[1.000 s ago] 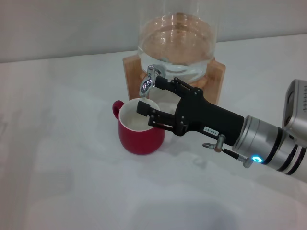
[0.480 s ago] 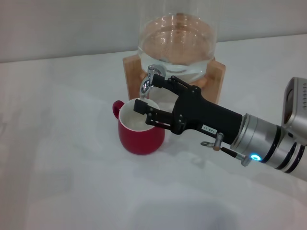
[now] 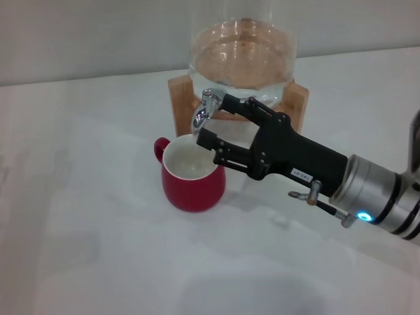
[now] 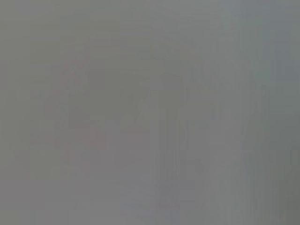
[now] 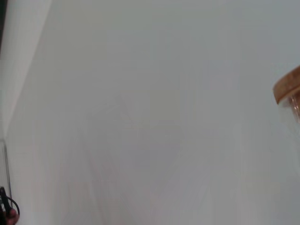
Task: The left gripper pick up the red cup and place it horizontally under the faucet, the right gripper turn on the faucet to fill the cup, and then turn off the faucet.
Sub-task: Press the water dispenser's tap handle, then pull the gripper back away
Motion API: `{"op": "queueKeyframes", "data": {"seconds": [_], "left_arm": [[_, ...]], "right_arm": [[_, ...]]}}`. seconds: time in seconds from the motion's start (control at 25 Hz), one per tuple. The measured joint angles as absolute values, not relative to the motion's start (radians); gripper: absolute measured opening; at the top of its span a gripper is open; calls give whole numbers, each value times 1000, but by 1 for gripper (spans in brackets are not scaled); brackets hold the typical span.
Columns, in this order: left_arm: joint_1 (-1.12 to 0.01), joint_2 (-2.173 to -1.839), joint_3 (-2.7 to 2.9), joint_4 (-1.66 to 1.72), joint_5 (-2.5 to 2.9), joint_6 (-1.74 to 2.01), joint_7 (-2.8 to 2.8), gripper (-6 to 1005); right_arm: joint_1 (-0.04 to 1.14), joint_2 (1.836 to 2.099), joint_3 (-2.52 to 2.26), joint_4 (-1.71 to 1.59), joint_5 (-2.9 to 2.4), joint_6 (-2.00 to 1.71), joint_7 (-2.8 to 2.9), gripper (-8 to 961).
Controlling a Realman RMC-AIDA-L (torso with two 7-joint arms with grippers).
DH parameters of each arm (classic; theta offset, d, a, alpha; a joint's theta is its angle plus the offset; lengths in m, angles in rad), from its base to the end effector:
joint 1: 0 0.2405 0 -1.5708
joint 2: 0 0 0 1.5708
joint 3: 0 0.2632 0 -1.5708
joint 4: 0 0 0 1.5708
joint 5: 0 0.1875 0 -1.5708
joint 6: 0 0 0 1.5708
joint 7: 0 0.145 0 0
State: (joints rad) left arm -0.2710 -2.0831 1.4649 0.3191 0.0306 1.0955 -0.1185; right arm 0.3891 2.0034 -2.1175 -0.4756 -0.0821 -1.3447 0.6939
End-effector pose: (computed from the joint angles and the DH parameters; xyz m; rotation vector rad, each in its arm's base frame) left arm -0.3439 0.3044 0.0283 -1.5520 -0.4211 -0.5637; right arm 0.2109 0.2885 -0.0404 -2.2601 0.4177 1.3199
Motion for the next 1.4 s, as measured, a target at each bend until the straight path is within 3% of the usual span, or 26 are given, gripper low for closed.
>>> {"op": "queueKeyframes", "data": {"seconds": [0.44,1.4], "left_arm": [[-276,-2083,1465,319,30,1086,-107,890],[-309,-2085,1465,282,29,1088,-112,889]], "right_arm": [[357,2010,-2141,-482,-109,-1405,697,868],[411,2015,-2208,-558,-108,-1244,701,868]]}}
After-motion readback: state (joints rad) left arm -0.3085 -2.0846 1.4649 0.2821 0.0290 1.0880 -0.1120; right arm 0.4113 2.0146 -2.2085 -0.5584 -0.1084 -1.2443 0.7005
